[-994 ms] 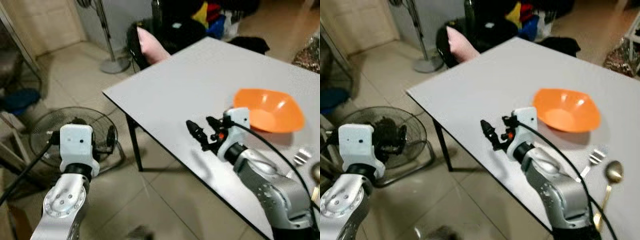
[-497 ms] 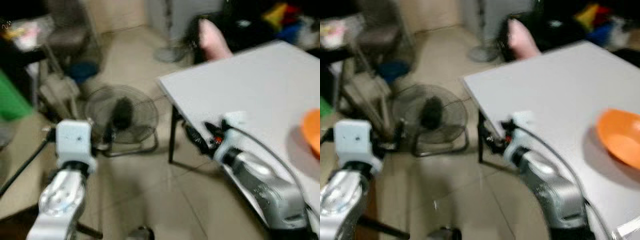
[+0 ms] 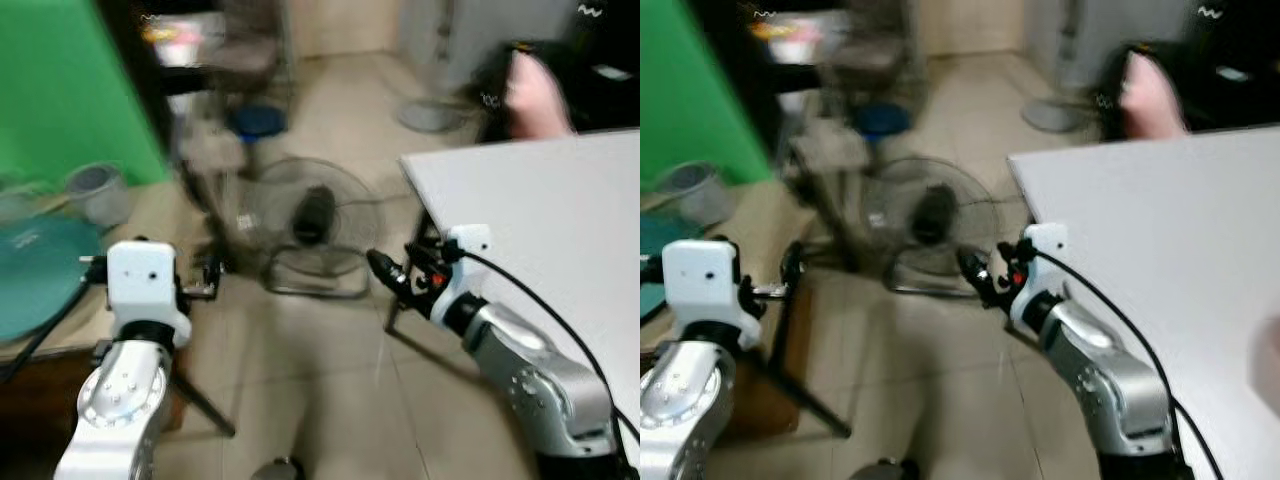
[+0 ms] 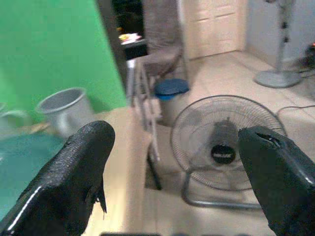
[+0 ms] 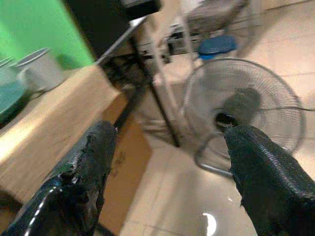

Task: Setting the table

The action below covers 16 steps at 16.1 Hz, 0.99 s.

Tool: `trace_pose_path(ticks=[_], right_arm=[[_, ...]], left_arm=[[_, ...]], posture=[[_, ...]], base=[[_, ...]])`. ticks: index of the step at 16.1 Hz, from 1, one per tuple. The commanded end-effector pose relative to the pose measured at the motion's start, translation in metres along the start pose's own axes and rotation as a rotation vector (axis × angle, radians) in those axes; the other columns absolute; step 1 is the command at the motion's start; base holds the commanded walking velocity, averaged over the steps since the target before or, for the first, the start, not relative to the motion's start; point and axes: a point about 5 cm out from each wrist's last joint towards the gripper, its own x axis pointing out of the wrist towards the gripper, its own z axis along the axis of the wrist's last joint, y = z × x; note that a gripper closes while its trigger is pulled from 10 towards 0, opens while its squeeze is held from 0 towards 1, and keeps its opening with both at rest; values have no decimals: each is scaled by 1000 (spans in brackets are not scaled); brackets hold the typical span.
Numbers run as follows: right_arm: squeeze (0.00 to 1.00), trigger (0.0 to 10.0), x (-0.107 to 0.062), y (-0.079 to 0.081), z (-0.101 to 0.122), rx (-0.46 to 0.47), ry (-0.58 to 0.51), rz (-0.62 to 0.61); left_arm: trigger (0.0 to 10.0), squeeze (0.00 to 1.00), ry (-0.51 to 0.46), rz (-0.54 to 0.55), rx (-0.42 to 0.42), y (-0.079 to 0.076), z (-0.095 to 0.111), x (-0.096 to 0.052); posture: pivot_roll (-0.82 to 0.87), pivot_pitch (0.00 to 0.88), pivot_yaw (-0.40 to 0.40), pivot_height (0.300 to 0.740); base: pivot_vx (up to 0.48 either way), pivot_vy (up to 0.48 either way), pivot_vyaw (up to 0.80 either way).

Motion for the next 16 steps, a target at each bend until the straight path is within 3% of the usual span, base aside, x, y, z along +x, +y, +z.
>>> trace_pose_path(ticks=[1, 3, 7, 10, 13, 16], right_arm=[[0, 10000, 0, -2, -1, 15, 10, -2], [0, 10000, 0, -2, 0, -8, 4, -12], [0, 10000, 1, -9, 2, -26, -17, -128], [0, 10000, 2, -12, 2, -143, -15, -209], [0, 10000, 1, -9, 7, 5, -98, -147], [0, 10000, 2, -11, 11, -57, -156, -179]], left_arm=[[10000, 0, 2, 2, 2, 0, 0, 0], [10000, 0, -2, 2, 4, 0, 0, 1], [10000, 0, -4, 0, 20, 4, 1, 2], [10000, 0, -4, -2, 26, 6, 1, 4], [10000, 0, -3, -35, 26, 3, 1, 4], [10000, 0, -2, -137, -6, -2, -5, 3]], posture=[[-57, 53, 59, 740], [-59, 54, 60, 740], [-60, 55, 62, 740], [-59, 53, 60, 740], [-54, 46, 53, 740], [-58, 37, 43, 740]], base=[[0, 0, 794], [0, 257, 691], [0, 261, 0], [0, 260, 0], [0, 259, 0], [0, 260, 0]])
